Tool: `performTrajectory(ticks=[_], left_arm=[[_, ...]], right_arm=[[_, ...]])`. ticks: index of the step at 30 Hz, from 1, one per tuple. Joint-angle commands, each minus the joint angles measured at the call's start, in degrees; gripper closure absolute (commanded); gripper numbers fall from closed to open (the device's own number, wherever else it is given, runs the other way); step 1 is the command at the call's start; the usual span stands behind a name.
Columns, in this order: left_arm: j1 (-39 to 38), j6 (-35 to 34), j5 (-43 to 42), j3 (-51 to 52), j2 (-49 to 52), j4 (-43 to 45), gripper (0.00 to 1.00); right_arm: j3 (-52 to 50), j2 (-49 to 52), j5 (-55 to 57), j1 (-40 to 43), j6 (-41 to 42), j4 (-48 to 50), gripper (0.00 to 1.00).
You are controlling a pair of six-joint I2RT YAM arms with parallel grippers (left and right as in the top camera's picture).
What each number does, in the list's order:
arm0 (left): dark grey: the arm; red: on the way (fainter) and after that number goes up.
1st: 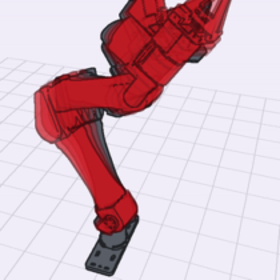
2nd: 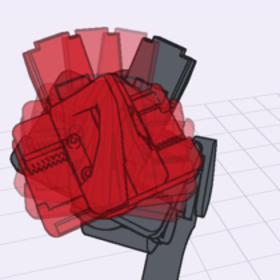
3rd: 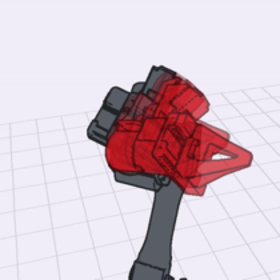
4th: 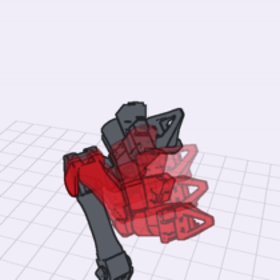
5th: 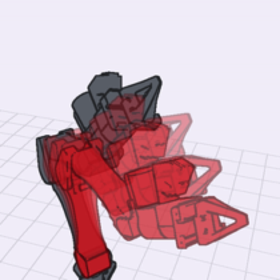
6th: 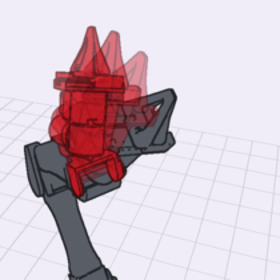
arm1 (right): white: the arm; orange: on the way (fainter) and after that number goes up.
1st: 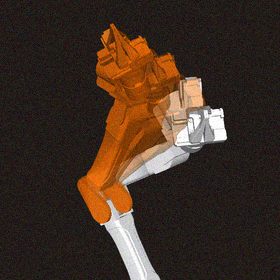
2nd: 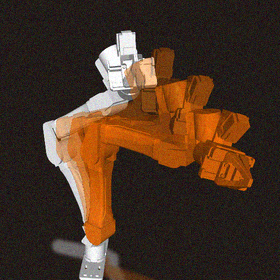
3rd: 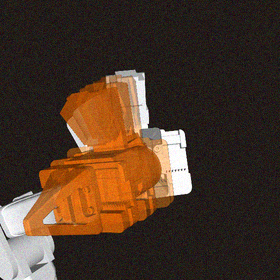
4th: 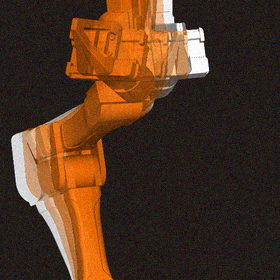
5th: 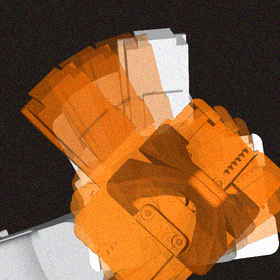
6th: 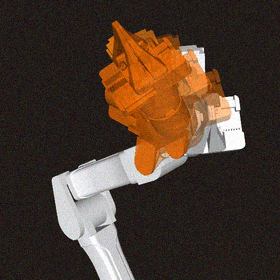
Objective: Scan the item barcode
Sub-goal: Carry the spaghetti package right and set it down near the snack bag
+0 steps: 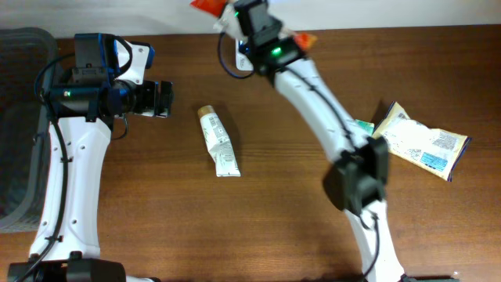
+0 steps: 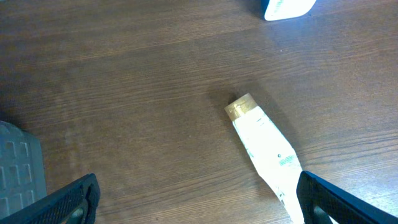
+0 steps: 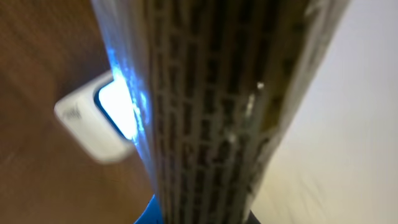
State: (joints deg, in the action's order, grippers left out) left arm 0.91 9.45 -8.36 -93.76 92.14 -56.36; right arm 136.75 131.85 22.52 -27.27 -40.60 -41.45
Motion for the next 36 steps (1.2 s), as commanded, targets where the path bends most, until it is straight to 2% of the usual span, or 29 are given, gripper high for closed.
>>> performTrajectory(ticks=[1,4,6,9,12,18,23,26,27,28,30,31,32,36], left_arm=[[0.4,0.7,-0.2,-0.7,-0.4,0.1,0.01],[0.4,0.7,-0.2,-0.7,-0.4,0.1,0.01],[0.4,0.7,-0.2,-0.7,-0.4,0.1,0.01],[0.4,0.7,-0.2,-0.7,-0.4,0.1,0.01],[0.4,0.7,-0.2,-0.7,-0.4,0.1,0.01],[0.4,0.7,-0.2,-0.7,-0.4,0.1,0.01],[0.4,0.7,-0.2,-0.7,-0.4,0.1,0.01],[0.4,0.7,-0.2,-0.7,-0.4,0.1,0.01],[0.4,0.7,-0.2,-0.7,-0.4,0.1,0.01],[0.4,0.7,-0.2,-0.7,-0.4,0.1,0.01],[0.4,0.7,-0.2,-0.7,-0.4,0.1,0.01],[0.4,0.7,-0.2,-0.7,-0.4,0.1,0.01],[0.4,0.7,-0.2,-0.7,-0.4,0.1,0.01],[0.4,0.7,-0.2,-0.7,-0.4,0.1,0.01]], right_arm=[[2.5,-12.8,1.7,0.3,18.5,-12.1,0.96],[2.5,-14.1,1.6,0.7,27.9,-29.5,0.96],[2.5,-13.4,0.0,1.9,38.8,-42.0,0.96],[0.4,-12.4,-9.1,5.2,48.5,-50.4,0.96],[-7.1,-12.4,-16.0,9.2,50.8,-50.6,0.96],[-28.3,-12.4,-16.1,16.9,49.6,-37.1,0.96],[-33.6,-12.4,-16.1,23.9,45.4,-29.7,0.94],[-33.7,-12.4,-15.7,26.6,43.8,-28.0,0.77],[-33.7,-12.4,-15.6,27.5,43.8,-27.9,0.67],[-33.7,-12.4,-15.3,28.3,43.8,-27.9,0.63],[-33.7,-12.4,-15.2,29.6,43.8,-28.1,0.36],[-33.7,-12.4,-15.3,30.1,43.8,-28.2,0.12],[-33.7,-12.4,-15.3,30.7,43.8,-28.3,0.01],[-30.1,-12.5,-18.3,29.9,43.8,-31.9,0.01]])
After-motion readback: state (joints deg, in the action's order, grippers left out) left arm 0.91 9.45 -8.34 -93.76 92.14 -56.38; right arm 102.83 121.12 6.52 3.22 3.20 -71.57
